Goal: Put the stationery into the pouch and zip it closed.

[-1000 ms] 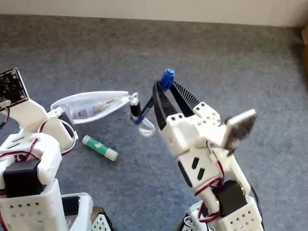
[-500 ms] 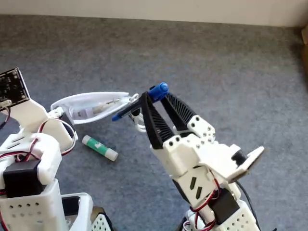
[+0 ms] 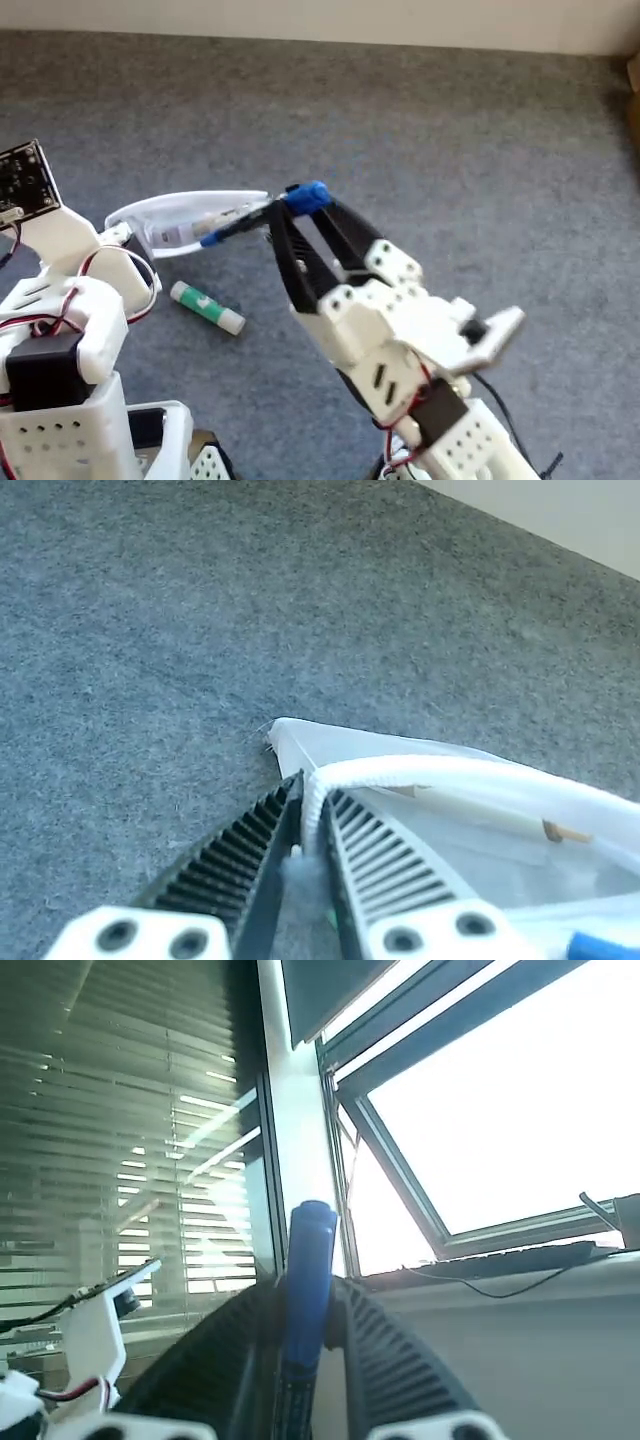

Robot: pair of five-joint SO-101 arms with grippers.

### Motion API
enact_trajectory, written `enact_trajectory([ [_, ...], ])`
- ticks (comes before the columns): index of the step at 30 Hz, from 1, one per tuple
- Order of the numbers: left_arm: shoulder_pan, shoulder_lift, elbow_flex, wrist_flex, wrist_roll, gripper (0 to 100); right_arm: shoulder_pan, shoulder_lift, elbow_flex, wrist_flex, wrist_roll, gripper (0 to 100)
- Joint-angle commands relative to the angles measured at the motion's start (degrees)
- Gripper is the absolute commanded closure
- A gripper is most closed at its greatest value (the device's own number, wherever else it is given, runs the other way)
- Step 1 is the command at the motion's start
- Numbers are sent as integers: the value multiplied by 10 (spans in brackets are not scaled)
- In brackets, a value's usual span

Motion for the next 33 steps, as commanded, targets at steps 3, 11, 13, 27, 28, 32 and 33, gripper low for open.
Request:
enact_trajectory([
  [3, 6, -13, -8, -19, -5, 989, -6, 102, -7, -80, 54, 994],
  [11, 6, -13, -8, -18, -5, 989, -8, 153, -4, -107, 113, 994],
  [13, 6, -12, -8, -18, -5, 989, -7, 152, -4, -105, 113, 994],
  [27, 4, -10, -7, -18, -6, 989, -8, 152, -7, 16, 111, 849],
  [28, 4, -10, -6, -18, -6, 989, -8, 152, -7, 16, 111, 847],
  [32, 4, -14, 8, -26, -6, 989, -7, 152, -7, 16, 111, 847],
  [33, 3, -14, 10, -29, -6, 989, -7, 152, -7, 16, 111, 847],
])
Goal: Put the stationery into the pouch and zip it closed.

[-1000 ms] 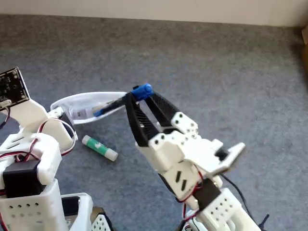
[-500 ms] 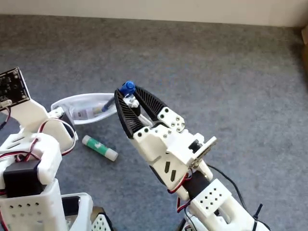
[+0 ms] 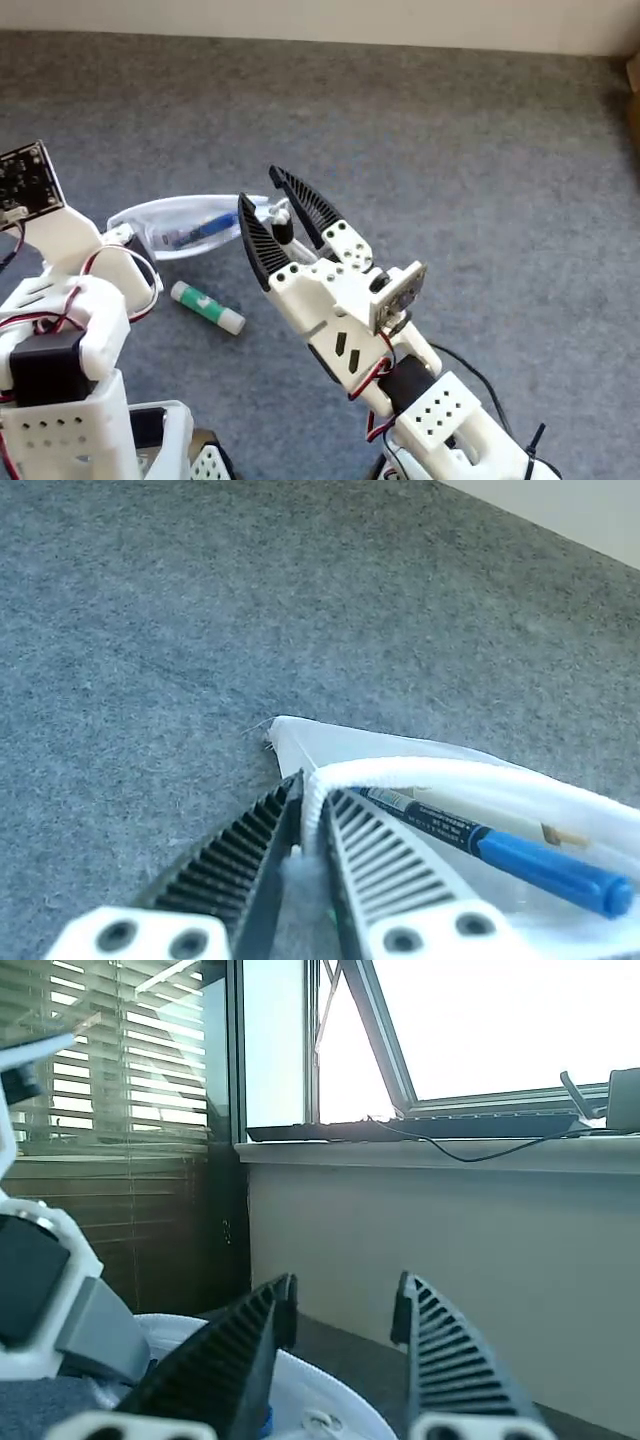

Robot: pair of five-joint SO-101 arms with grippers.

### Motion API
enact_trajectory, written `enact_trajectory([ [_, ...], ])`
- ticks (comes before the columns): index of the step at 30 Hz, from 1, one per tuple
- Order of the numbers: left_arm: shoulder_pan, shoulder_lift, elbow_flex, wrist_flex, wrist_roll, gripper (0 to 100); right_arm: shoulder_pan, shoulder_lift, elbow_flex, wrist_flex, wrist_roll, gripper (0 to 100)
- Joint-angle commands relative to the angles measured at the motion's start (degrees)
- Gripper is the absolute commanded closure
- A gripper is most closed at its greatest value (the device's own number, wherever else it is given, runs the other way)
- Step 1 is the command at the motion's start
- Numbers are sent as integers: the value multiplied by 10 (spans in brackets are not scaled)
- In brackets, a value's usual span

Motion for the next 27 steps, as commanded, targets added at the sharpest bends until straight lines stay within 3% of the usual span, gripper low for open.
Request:
enact_trajectory([
  [1, 3, -14, -5, -24, -5, 989, -3, -1, -9, 2, 5, 847],
  [11, 3, -14, -5, -23, -5, 989, -2, -1, -7, 3, 6, 850],
  [16, 3, -14, -5, -22, -5, 989, -4, -1, -10, 3, 4, 998],
  [27, 3, -12, -4, -21, -6, 989, -66, -1, -8, 34, 4, 995],
])
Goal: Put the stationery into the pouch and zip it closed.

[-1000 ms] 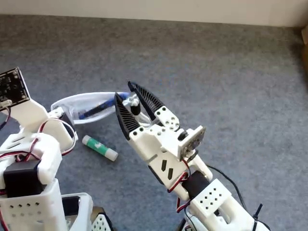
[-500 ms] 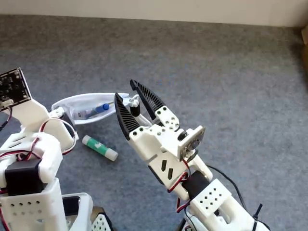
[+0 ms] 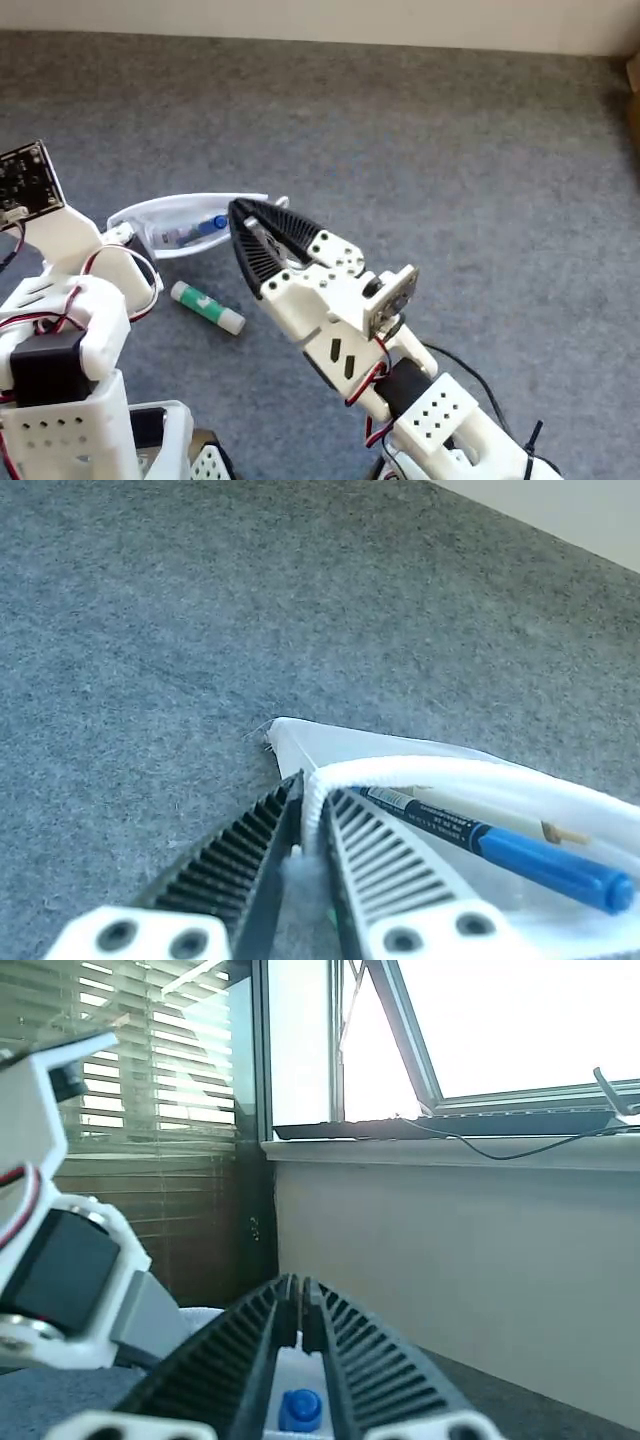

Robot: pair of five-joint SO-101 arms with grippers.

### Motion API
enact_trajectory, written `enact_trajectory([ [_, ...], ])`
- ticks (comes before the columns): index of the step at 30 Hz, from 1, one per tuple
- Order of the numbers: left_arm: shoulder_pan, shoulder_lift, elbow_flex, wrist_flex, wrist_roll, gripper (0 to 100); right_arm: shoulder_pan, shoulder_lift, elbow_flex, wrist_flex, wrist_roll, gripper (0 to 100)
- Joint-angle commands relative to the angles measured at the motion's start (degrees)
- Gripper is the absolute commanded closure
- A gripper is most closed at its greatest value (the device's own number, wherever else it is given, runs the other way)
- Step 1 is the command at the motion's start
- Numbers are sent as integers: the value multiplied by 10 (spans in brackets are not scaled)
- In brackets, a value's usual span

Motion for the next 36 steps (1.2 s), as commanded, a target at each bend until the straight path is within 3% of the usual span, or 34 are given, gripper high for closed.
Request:
enact_trajectory([
  [1, 3, -12, -4, -18, -6, 989, -35, 0, -10, 61, 4, 995],
  [6, 3, -14, -4, -17, -6, 989, -35, 5, -40, 180, -4, 995],
  [14, 3, -14, -4, -17, -6, 989, 27, 6, -130, 288, -118, 995],
  [27, 3, -14, -4, -16, -6, 989, 5, 15, -221, 316, -118, 995],
  [36, 3, -14, -4, -16, -6, 989, -14, 210, -319, 378, -118, 995],
])
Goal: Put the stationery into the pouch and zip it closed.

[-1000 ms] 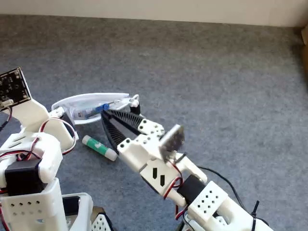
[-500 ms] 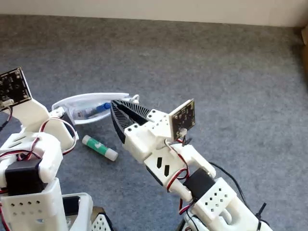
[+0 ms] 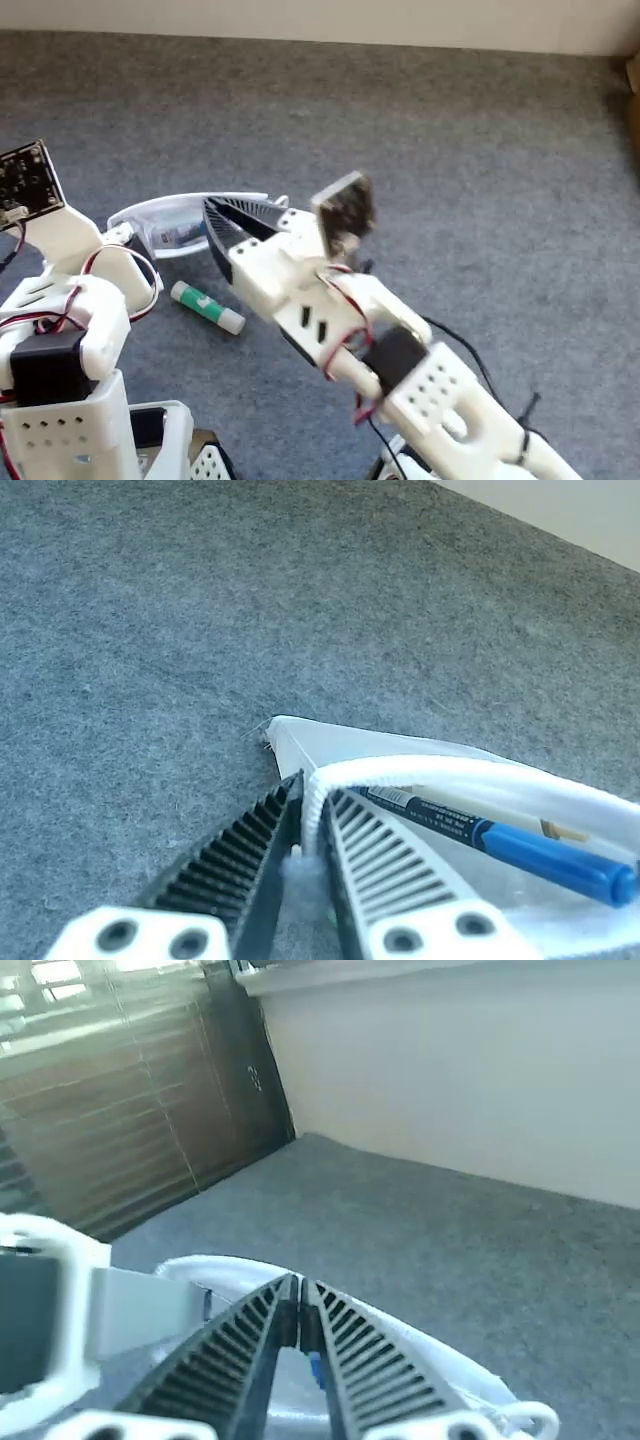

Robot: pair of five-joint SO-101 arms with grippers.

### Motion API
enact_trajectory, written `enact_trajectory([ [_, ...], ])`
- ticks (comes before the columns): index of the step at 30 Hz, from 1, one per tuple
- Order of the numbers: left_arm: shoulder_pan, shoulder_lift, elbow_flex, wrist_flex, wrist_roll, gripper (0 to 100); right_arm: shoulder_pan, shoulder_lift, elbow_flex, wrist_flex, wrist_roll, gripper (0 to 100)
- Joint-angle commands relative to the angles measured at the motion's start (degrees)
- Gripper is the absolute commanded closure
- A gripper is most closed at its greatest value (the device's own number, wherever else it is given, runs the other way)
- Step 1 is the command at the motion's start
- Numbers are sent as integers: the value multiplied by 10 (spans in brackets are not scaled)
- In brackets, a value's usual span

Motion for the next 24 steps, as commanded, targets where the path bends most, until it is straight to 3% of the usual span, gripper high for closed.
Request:
enact_trajectory([
  [1, 3, -14, -1, -17, -5, 989, -7, 65, -52, 35, -3, 995],
  [10, 2, -15, 7, -21, -5, 989, 30, 94, -162, 272, -4, 995],
  [15, 2, -15, 7, -21, -5, 989, 86, 93, -176, 337, -3, 995],
  [24, 2, -15, 7, -21, -5, 989, 90, 78, -233, 431, -2, 995],
])
